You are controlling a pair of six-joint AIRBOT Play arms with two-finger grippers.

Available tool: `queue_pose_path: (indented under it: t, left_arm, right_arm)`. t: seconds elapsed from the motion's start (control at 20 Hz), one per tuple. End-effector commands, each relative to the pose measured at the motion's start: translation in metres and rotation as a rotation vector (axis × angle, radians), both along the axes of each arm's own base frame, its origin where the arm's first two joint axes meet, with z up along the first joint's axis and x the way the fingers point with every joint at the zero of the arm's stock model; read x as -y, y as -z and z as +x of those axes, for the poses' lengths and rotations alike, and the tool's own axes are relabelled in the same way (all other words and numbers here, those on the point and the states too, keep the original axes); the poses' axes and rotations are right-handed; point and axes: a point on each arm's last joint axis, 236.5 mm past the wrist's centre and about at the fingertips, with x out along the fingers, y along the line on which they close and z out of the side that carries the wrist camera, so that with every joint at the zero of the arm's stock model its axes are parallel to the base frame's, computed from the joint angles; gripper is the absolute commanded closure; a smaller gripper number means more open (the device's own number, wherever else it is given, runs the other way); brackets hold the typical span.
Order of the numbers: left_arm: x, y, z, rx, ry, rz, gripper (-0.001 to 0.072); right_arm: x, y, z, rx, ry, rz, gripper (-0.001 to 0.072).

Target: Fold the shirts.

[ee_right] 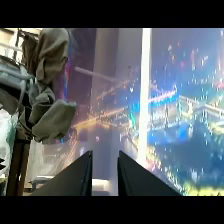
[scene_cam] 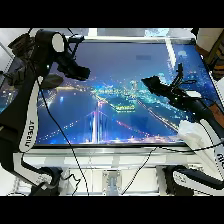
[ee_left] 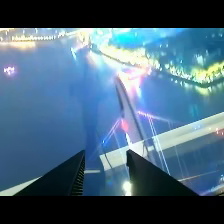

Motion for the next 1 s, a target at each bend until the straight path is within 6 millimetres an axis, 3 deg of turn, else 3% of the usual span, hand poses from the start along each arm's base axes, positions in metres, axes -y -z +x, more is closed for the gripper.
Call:
queue_pose_path:
  t: [0.0, 0.05, 0.1, 0.15, 0.2, 0.3, 0.4, 0.55, 0.65, 0.75, 0.95]
  left_arm:
    - [-0.001, -0.004, 0.023, 0.097, -0.012, 0.001, 0.0423]
    - [-0.018, -0.011, 0.041, 0.180, -0.046, 0.065, 0.0400]
    - [-0.039, -0.021, 0.059, 0.264, -0.097, 0.137, 0.0276]
    - [-0.060, -0.031, 0.075, 0.343, -0.148, 0.206, 0.0109]
    - [-0.080, -0.042, 0.090, 0.416, -0.185, 0.268, 0.0087]
    - [-0.113, -0.046, 0.109, 0.467, -0.230, 0.310, 0.0087]
    - [-0.159, -0.028, 0.121, 0.441, -0.302, 0.336, 0.0087]
    - [-0.231, 0.015, 0.133, 0.363, -0.416, 0.368, 0.0087]
    - [-0.267, 0.048, 0.137, 0.306, -0.469, 0.379, 0.0087]
    - [-0.289, 0.071, 0.147, 0.303, -0.497, 0.365, 0.0086]
    - [-0.299, 0.089, 0.175, 0.385, -0.515, 0.303, 0.0106]
  right_arm:
    - [-0.009, 0.022, -0.022, 0.013, -0.149, -0.161, 0.0504]
    - [-0.013, 0.032, -0.033, -0.006, -0.209, -0.200, 0.0502]
    - [-0.017, 0.038, -0.045, -0.029, -0.263, -0.215, 0.0497]
    - [-0.021, 0.041, -0.054, -0.047, -0.303, -0.217, 0.0393]
    - [-0.024, 0.043, -0.060, -0.058, -0.331, -0.217, 0.0349]
    - [-0.027, 0.045, -0.067, -0.074, -0.362, -0.216, 0.0349]
    - [-0.029, 0.045, -0.071, -0.088, -0.374, -0.203, 0.0341]
    - [-0.033, 0.044, -0.078, -0.113, -0.397, -0.177, 0.0341]
    - [-0.035, 0.044, -0.082, -0.126, -0.407, -0.166, 0.0339]
    - [-0.035, 0.044, -0.082, -0.144, -0.398, -0.152, 0.0337]
    - [-0.035, 0.044, -0.082, -0.198, -0.364, -0.110, 0.0337]
